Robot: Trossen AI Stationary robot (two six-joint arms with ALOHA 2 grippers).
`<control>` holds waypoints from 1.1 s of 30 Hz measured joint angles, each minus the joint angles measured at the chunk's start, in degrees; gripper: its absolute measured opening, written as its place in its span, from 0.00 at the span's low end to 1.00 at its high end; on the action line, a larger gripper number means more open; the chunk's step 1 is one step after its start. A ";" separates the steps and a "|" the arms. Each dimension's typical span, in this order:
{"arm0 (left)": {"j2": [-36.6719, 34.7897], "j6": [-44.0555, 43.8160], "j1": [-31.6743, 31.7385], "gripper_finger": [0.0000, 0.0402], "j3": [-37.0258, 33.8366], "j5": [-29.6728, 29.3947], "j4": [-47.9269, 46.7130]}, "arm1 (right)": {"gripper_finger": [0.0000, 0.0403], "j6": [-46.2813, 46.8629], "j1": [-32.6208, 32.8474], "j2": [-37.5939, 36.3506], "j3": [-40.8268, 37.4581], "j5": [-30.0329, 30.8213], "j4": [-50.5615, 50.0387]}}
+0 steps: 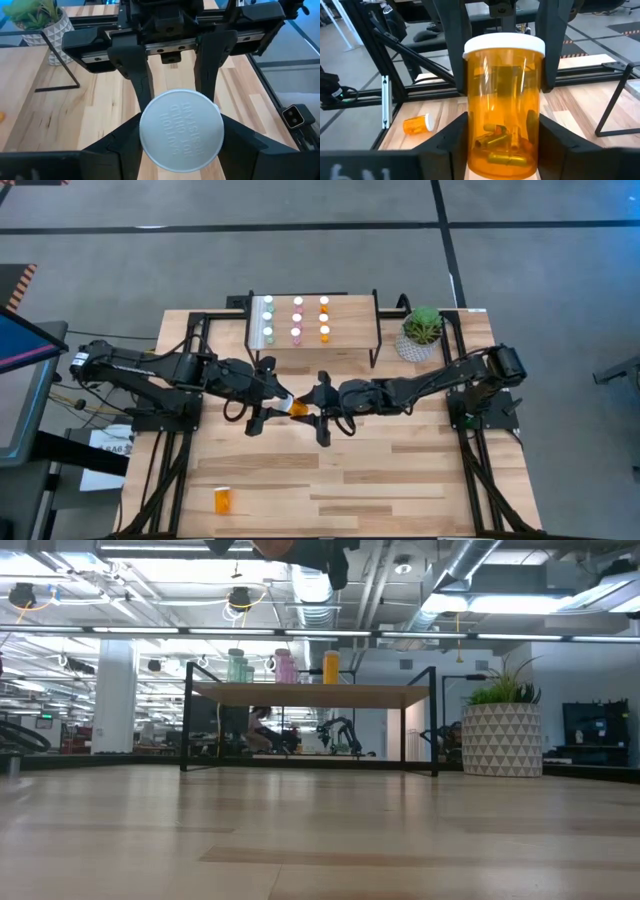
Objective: Pick and place medicine bottles onto shelf by color
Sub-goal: Put the top large orange pill bottle on the shelf
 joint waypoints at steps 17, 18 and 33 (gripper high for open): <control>-0.65 2.41 -0.08 0.50 1.19 -4.21 0.15 | 0.45 -4.80 -0.21 -0.21 0.15 0.46 1.00; -1.02 2.87 -0.10 0.50 1.25 -4.60 0.19 | 0.45 -4.86 -0.40 -0.26 0.15 0.48 1.12; -6.10 6.24 -0.04 0.59 1.46 -6.38 0.19 | 0.45 -7.24 -1.45 -0.07 -0.22 -0.13 5.24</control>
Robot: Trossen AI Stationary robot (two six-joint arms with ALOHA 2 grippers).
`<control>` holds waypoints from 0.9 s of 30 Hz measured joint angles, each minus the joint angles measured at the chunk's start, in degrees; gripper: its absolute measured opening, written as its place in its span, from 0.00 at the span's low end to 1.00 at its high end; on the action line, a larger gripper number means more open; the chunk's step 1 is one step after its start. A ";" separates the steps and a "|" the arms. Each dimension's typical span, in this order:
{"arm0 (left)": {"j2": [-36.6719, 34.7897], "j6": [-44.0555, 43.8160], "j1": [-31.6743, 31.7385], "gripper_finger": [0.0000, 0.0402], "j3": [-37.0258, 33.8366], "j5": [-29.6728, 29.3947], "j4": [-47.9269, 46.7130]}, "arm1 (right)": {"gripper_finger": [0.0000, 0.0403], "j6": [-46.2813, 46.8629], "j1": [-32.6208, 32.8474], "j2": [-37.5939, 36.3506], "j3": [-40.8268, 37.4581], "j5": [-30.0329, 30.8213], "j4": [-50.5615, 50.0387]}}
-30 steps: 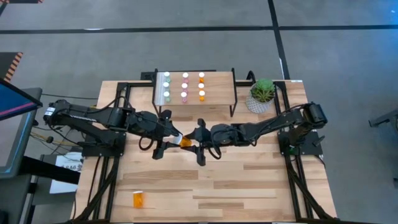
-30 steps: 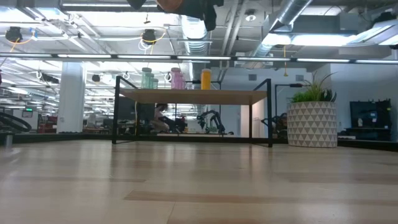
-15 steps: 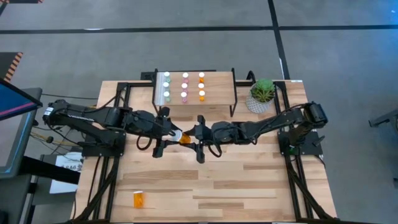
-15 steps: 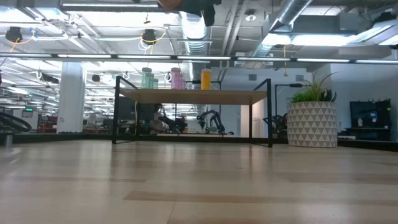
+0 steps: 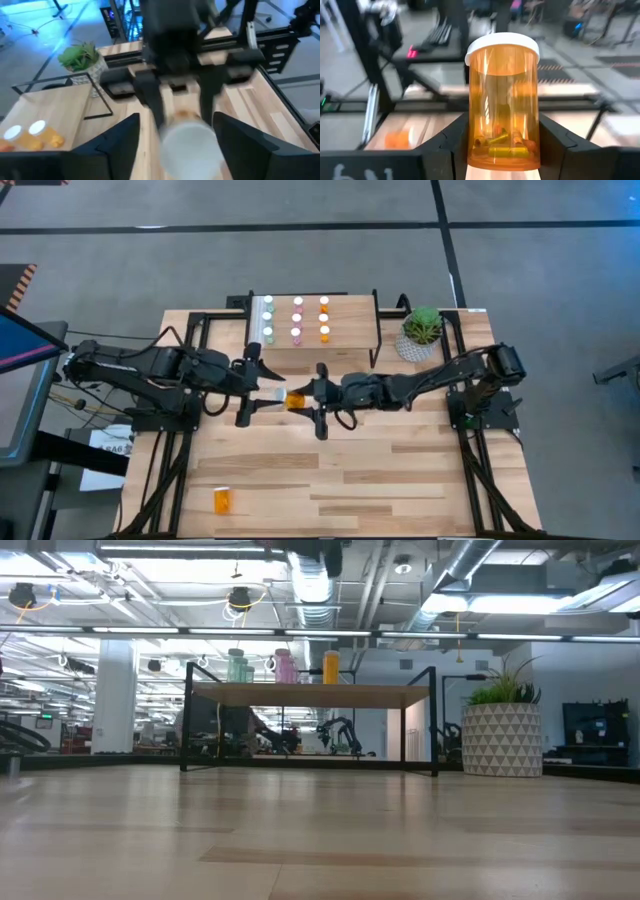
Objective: Pick and place medicine bottles onto shelf by color
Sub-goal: Put the top large orange pill bottle on the shelf
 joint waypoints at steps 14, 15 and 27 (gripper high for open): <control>-7.49 1.93 -0.13 0.78 -1.32 -4.31 3.36 | 0.45 -0.43 -0.01 -2.32 -0.22 -2.64 0.10; -9.09 1.92 -0.32 0.79 -2.89 -4.33 4.30 | 0.46 -0.47 -0.03 -3.24 -0.66 -3.04 -0.29; -19.22 0.20 -1.20 0.79 -35.37 3.39 53.73 | 0.46 -3.81 -0.14 -8.10 -7.64 -4.07 15.32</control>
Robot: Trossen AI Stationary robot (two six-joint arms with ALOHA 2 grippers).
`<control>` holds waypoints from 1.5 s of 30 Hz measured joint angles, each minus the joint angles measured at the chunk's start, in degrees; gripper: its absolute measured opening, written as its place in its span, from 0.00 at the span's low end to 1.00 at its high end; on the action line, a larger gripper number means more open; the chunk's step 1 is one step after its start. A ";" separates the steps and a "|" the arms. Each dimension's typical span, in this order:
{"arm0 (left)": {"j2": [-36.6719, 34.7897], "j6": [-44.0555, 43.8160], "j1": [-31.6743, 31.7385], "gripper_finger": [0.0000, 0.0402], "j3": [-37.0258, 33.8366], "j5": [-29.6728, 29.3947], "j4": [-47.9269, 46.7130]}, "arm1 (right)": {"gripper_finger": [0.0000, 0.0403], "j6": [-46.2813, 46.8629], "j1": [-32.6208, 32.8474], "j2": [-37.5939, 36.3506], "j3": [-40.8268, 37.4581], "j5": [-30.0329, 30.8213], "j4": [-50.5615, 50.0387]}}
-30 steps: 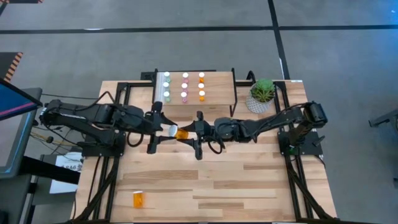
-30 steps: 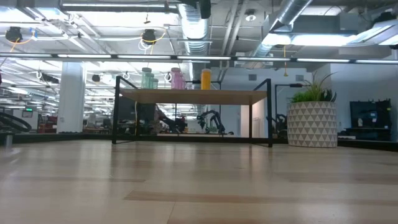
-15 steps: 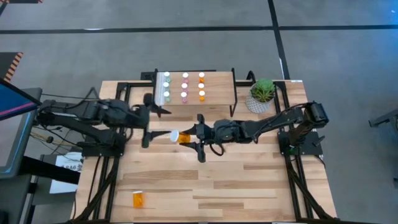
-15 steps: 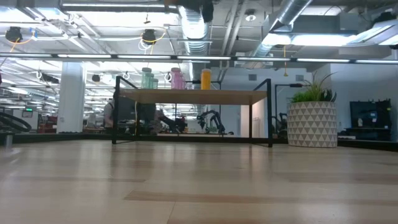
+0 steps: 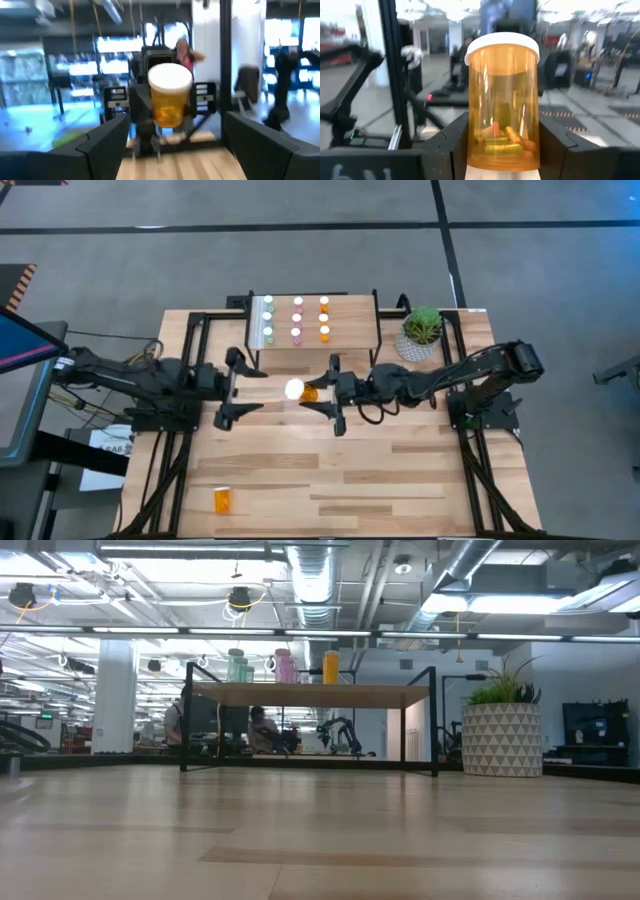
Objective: Pick and place medicine bottles onto shelf by color
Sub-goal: Put the top large orange pill bottle on the shelf
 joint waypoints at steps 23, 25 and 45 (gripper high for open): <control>25.13 1.37 2.17 0.79 1.61 -3.47 27.80 | 0.47 2.51 -0.77 0.22 -1.17 0.10 -0.78; 25.31 0.53 2.53 0.79 1.65 -2.59 27.80 | 0.48 2.51 -0.75 0.22 -1.17 0.08 -1.89; 25.30 -0.48 2.53 0.79 1.65 0.42 28.76 | 0.48 5.13 -0.75 0.22 -1.12 0.10 -5.44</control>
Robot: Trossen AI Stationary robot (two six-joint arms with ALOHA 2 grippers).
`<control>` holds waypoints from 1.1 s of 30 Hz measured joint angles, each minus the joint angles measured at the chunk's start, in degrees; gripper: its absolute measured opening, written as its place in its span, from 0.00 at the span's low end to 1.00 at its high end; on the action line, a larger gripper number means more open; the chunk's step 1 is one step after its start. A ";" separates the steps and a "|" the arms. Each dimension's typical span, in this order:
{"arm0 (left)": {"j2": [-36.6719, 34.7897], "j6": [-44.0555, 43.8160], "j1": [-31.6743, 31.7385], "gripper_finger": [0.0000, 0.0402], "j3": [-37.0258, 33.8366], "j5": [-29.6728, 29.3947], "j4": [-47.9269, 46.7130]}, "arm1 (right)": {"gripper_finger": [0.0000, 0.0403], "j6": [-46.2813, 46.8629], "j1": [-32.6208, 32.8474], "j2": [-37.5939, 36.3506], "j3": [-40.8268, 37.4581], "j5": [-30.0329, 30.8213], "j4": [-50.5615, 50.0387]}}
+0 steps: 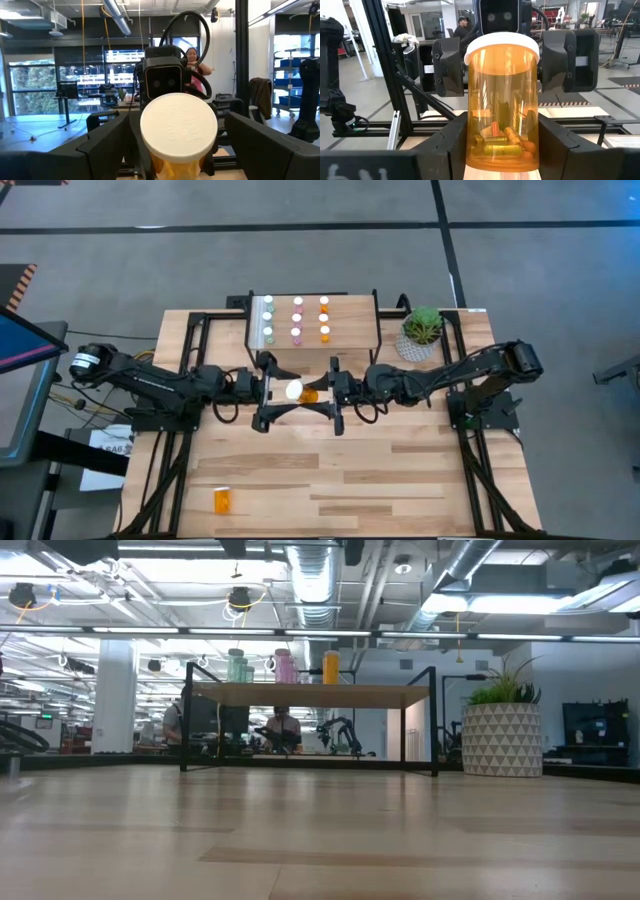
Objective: Pick and place medicine bottles onto shelf by color
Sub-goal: Put the top large orange pill bottle on the shelf
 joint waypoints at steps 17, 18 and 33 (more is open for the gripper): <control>0.00 1.32 4.13 0.79 0.00 4.42 1.21 | 0.50 0.15 -0.04 0.00 0.02 0.13 -0.01; 0.00 0.98 4.14 0.79 0.00 4.58 1.08 | 0.50 0.15 -0.04 0.00 0.02 0.13 -0.01; -0.02 -0.45 4.13 0.79 0.00 4.69 -0.13 | 0.50 1.02 -0.04 0.00 0.02 0.37 0.12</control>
